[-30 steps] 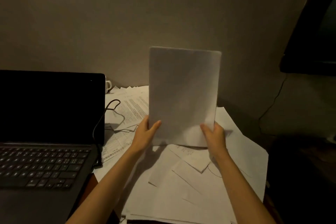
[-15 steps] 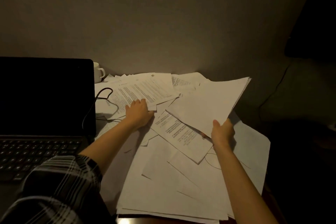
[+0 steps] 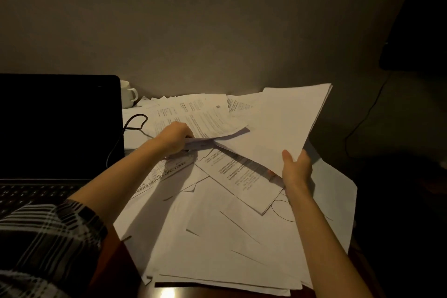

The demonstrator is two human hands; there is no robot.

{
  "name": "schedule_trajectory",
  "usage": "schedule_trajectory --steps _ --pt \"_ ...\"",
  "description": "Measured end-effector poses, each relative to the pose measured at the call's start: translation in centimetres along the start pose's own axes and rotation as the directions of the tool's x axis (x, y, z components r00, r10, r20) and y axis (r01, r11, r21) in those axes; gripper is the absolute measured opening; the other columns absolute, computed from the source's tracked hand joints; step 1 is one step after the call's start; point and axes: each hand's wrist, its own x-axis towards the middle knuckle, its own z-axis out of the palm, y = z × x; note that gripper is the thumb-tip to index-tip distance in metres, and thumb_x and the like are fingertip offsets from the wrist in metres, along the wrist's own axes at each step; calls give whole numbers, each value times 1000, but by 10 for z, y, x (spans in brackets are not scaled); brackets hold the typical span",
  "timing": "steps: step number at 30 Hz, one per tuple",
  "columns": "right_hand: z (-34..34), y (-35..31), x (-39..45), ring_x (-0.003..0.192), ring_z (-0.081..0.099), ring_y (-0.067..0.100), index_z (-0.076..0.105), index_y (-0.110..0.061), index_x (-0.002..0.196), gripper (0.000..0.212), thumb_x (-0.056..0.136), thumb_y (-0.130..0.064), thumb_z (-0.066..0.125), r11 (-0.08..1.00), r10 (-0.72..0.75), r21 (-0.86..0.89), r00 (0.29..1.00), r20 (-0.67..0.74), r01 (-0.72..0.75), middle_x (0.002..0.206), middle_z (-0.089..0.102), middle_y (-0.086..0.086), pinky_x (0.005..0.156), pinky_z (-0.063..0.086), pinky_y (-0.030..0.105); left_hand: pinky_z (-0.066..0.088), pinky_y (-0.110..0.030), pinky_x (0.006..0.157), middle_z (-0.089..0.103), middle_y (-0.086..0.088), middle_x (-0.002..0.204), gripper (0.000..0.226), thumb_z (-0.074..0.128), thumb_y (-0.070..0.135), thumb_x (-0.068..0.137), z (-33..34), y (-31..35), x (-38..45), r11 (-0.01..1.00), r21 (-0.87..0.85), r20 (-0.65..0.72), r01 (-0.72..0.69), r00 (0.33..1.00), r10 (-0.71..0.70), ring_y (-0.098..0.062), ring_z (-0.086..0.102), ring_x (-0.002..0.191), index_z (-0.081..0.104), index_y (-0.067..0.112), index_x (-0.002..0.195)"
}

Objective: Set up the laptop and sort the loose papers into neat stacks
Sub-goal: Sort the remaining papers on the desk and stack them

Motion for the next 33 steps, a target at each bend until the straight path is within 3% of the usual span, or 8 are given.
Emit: schedule_trajectory --steps 3,7,10,15,19,25,29,33 --pt "1 -4 -2 97 56 18 49 -14 127 29 98 -19 50 997 2 72 998 57 -6 112 57 1 74 51 25 50 -30 76 70 -10 103 26 49 4 94 -9 5 -5 994 -90 -202 -60 978 41 -25 62 88 72 8 103" --pt "-1 -7 -8 103 58 28 49 -27 122 26 96 -31 52 987 104 97 971 215 -127 116 60 7 84 55 49 46 -26 76 72 -11 99 19 60 -1 88 -19 17 -12 938 -219 -450 -269 881 147 -26 65 92 75 5 98" --pt "-2 -13 -7 111 52 32 45 -18 132 39 96 -29 53 958 232 88 918 321 -273 124 53 12 86 53 44 46 -35 93 73 -3 86 17 67 -2 82 -19 23 -16 871 -254 -519 -420 819 243 -17 63 85 77 11 86" --pt "-26 -10 -14 77 60 24 65 -23 82 11 86 -33 65 940 272 5 760 590 -341 89 63 9 72 49 37 20 -34 115 68 4 104 20 71 0 78 -10 24 -24 837 -341 -336 -428 887 317 -10 56 107 74 20 82" --pt "-34 -5 -3 95 67 29 68 -15 110 40 84 -45 64 863 362 45 678 639 -503 106 71 6 68 52 36 50 -9 79 64 2 109 11 66 -4 82 4 17 -33 825 -485 -153 -290 957 246 -13 58 104 72 4 79" --pt "-32 -21 -11 92 69 31 62 -14 118 31 96 -34 51 839 332 72 612 718 -539 108 70 13 62 58 38 51 -35 95 66 -8 114 27 65 -5 81 28 11 -34 815 -549 -184 -185 978 98 -22 61 105 69 21 71" --pt "-28 -29 -21 91 65 23 57 -3 118 28 91 3 53 954 278 -102 708 649 -282 108 67 8 68 54 31 47 -35 99 57 -11 131 17 67 -2 82 40 19 -26 837 -514 -205 -189 974 94 -27 54 121 71 8 95" --pt "-27 -26 -21 87 60 16 58 -10 123 32 94 1 49 978 205 -86 831 517 -188 113 63 6 59 47 25 39 -44 107 42 -6 146 50 69 25 87 47 16 -5 922 -376 -309 -88 950 -36 -25 41 132 51 14 132"
